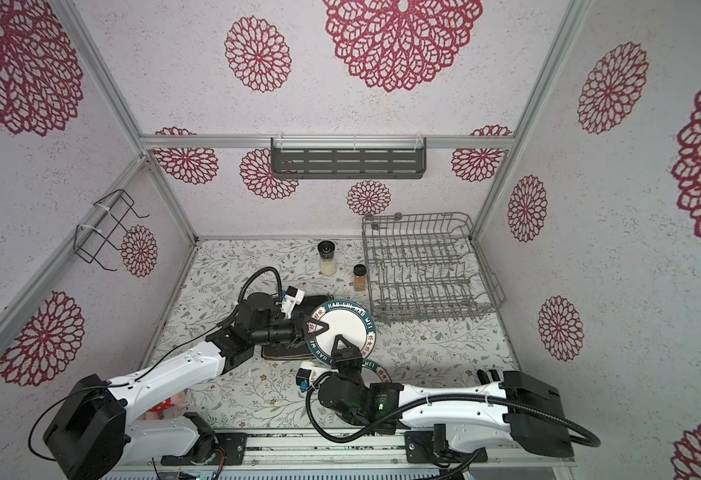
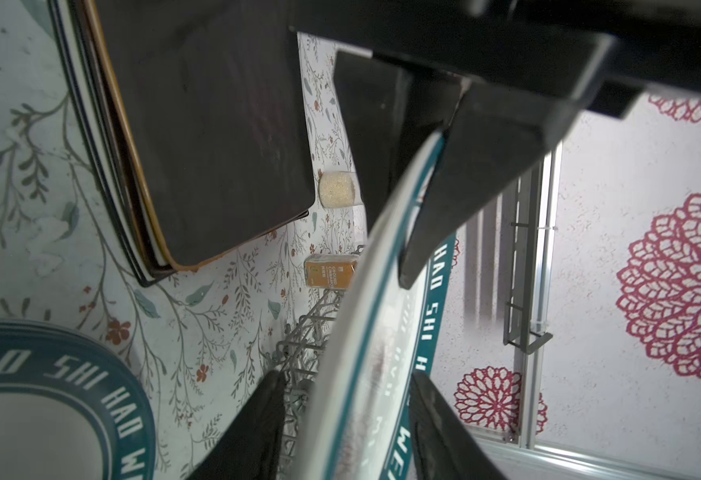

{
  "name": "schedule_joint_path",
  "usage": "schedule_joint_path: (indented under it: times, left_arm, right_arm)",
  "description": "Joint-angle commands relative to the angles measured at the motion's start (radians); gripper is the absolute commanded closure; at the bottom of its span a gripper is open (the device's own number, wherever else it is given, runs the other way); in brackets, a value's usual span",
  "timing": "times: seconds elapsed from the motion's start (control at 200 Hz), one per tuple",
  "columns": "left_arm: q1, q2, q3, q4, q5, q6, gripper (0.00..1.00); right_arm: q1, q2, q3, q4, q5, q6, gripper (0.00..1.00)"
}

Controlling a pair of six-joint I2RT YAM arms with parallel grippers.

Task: Unload the plates from the dish rack

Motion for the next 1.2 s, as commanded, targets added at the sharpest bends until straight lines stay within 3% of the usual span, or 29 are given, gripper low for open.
schedule_joint_path:
  times: [0.0,0.24,0.35,0.435,0.565,0.63,0.771,0.831,0.981,1.196]
  left_arm:
    - [-0.006,-0.016,0.004,0.047,-0.030,0.032,1.00]
    - [-0.004,-0.012,0.002,0.040,-0.049,0.053,1.00]
    - [-0.005,-0.012,-0.004,0.029,-0.050,0.058,1.00]
    - [-0.011,-0.023,0.002,-0.036,-0.069,0.089,1.00]
    - [-0.025,-0.054,-0.001,-0.119,-0.097,0.125,1.00]
    - [-0.035,-0.071,-0.010,-0.140,-0.110,0.134,1.00]
    - [-0.061,-0.085,-0.034,-0.149,-0.121,0.133,1.00]
    - [-0.080,-0.083,-0.039,-0.150,-0.124,0.134,1.00]
    - [-0.141,-0.056,-0.045,-0.148,-0.107,0.146,1.00]
    - [-0.213,-0.018,-0.042,-0.148,-0.104,0.149,1.00]
  right_arm:
    - [0.016,-0.101,0.086,-0.219,-0.093,0.158,0.36]
    - [0.020,-0.219,0.194,-0.561,-0.292,0.401,0.19]
    - [0.017,-0.274,0.211,-0.605,-0.344,0.470,0.13]
    - [0.001,-0.316,0.210,-0.578,-0.326,0.539,0.01]
    - [-0.108,-0.357,0.224,-0.548,-0.351,0.687,0.01]
    - [-0.200,-0.369,0.231,-0.560,-0.360,0.818,0.01]
    - [-0.431,-0.382,0.228,-0.593,-0.540,1.028,0.01]
    - [-0.474,-0.392,0.209,-0.583,-0.640,1.052,0.01]
    - [-0.548,-0.432,0.175,-0.603,-0.700,1.160,0.01]
    - [-0.657,-0.480,0.136,-0.672,-0.818,1.296,0.17]
